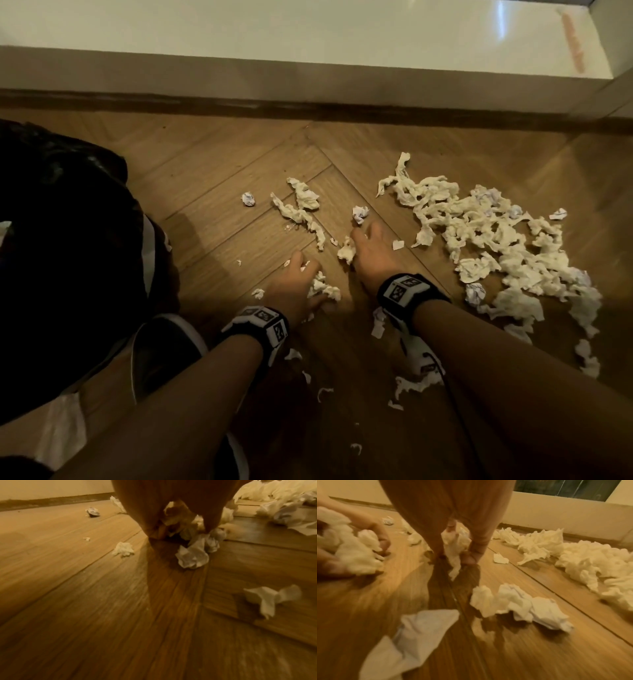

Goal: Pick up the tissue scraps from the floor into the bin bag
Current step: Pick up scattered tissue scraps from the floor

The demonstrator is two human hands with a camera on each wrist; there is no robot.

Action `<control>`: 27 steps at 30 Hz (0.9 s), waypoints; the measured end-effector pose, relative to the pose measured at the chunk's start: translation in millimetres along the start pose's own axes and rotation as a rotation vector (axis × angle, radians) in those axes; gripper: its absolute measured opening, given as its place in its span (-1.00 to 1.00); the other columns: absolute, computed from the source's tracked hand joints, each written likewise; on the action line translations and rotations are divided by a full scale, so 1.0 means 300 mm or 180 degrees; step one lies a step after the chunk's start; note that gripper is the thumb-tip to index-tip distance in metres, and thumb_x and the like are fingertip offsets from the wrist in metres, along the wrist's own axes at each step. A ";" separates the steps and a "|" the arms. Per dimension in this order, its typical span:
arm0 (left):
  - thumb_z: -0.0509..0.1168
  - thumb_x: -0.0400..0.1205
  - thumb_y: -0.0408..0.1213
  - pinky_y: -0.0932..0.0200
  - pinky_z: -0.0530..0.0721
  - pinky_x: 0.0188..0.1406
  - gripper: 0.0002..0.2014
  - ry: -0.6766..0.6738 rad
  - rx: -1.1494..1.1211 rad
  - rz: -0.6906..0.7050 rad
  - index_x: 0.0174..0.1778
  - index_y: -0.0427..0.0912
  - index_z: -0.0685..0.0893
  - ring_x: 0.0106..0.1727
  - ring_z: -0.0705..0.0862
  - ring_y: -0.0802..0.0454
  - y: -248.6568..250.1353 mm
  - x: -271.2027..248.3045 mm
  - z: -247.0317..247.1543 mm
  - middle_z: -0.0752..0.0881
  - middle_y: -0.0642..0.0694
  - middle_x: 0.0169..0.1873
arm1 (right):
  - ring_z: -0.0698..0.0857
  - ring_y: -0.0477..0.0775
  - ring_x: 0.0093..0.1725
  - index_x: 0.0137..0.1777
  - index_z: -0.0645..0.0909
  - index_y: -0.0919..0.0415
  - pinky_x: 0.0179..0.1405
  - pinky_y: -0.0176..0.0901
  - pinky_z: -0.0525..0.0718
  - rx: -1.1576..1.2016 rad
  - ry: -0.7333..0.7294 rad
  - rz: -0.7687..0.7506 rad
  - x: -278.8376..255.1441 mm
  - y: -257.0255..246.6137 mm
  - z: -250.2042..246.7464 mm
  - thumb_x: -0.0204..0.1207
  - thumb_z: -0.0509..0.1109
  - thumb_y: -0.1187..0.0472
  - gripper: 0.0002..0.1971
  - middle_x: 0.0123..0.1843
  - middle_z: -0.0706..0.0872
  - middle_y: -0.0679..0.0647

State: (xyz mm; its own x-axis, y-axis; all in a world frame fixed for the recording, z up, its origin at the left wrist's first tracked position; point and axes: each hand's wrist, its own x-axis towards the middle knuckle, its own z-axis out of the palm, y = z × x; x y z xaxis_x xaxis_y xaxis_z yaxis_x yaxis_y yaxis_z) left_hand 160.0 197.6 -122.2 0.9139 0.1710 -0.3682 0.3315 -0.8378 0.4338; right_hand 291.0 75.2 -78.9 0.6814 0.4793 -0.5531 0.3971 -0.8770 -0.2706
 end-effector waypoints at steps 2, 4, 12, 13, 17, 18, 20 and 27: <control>0.41 0.52 -0.18 0.06 0.60 -0.26 -0.62 0.0071 0.0005 -0.0052 0.22 -0.05 0.48 -0.13 0.60 -0.05 0.004 -0.002 0.004 0.41 -0.08 0.18 | 0.48 0.19 0.25 0.44 0.35 0.19 0.26 0.00 0.51 0.0124 0.0002 -0.0172 -0.002 0.009 -0.007 0.46 0.20 0.49 -0.46 0.38 0.38 0.18; 0.32 0.53 -0.38 -0.02 0.64 -0.26 -0.68 0.0072 -0.0079 -0.0034 0.19 -0.10 0.49 -0.17 0.60 -0.09 0.007 -0.005 -0.001 0.41 -0.08 0.16 | 0.48 0.20 0.33 0.44 0.42 0.26 0.29 -0.09 0.42 0.0327 -0.0016 -0.0222 -0.011 0.018 -0.023 0.52 0.13 0.51 -0.52 0.39 0.47 0.19; 0.19 0.60 -0.48 0.20 0.38 0.04 -0.67 -0.0003 -0.0826 -0.0439 0.28 -0.26 0.61 0.24 0.56 -0.17 0.062 -0.026 -0.069 0.58 -0.22 0.23 | 0.55 0.07 -0.05 -0.05 0.58 0.24 -0.12 -0.16 0.38 0.0750 -0.0077 -0.0057 -0.153 0.067 -0.043 0.67 0.10 0.22 -0.77 -0.11 0.51 0.05; 0.21 0.60 -0.46 0.23 0.40 0.00 -0.72 0.0028 -0.0944 -0.0519 0.20 -0.28 0.65 0.20 0.60 -0.17 0.095 -0.044 -0.082 0.64 -0.23 0.17 | 0.58 0.10 -0.03 -0.11 0.56 0.17 -0.12 -0.15 0.39 0.0746 -0.0090 -0.0012 -0.182 0.083 -0.031 0.68 0.09 0.16 -0.75 -0.11 0.52 0.04; 0.17 0.60 -0.34 0.34 0.41 -0.24 -0.71 -0.0172 -0.1759 -0.0607 0.12 -0.41 0.67 0.05 0.60 0.01 0.298 -0.176 -0.137 0.66 -0.17 0.02 | 0.65 0.16 0.05 -0.15 0.54 0.08 -0.13 -0.16 0.41 0.0619 -0.0418 0.0120 -0.337 0.113 0.019 0.70 0.06 0.09 -0.72 -0.01 0.65 0.13; 0.16 0.62 -0.38 0.36 0.41 -0.18 -0.73 -0.0200 -0.1864 -0.0614 0.14 -0.41 0.66 0.10 0.60 0.00 0.346 -0.214 -0.139 0.65 -0.15 0.04 | 0.64 0.15 0.10 -0.04 0.56 0.10 -0.09 -0.17 0.44 0.0586 -0.0495 0.0066 -0.379 0.113 0.034 0.70 0.08 0.13 -0.77 0.09 0.67 0.14; 0.12 0.68 -0.47 0.29 0.46 0.09 -0.75 -0.0107 -0.2004 -0.0734 0.17 -0.37 0.66 0.15 0.62 -0.03 0.419 -0.282 -0.122 0.67 -0.14 0.09 | 0.63 0.16 0.19 0.23 0.54 0.19 0.07 -0.11 0.54 0.0777 -0.0513 -0.0061 -0.472 0.102 0.058 0.67 0.13 0.19 -0.76 0.23 0.65 0.17; 0.21 0.67 -0.48 0.00 0.60 0.05 -0.81 0.0184 -0.2739 -0.1498 0.16 -0.45 0.61 -0.02 0.62 -0.10 0.575 -0.522 -0.066 0.64 -0.20 -0.07 | 0.62 0.26 0.13 0.17 0.53 0.22 0.14 0.13 0.56 0.1414 0.0055 -0.0358 -0.808 0.032 -0.022 0.71 0.04 0.03 -0.67 0.14 0.65 0.23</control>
State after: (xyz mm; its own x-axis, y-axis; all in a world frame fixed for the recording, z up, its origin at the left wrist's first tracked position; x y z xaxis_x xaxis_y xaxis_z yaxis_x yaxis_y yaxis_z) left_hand 78.7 36.5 26.6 0.6472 0.4348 -0.6262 0.7014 -0.0178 0.7125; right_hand 133.6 -49.2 57.8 0.6608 0.5695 -0.4889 0.1695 -0.7478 -0.6420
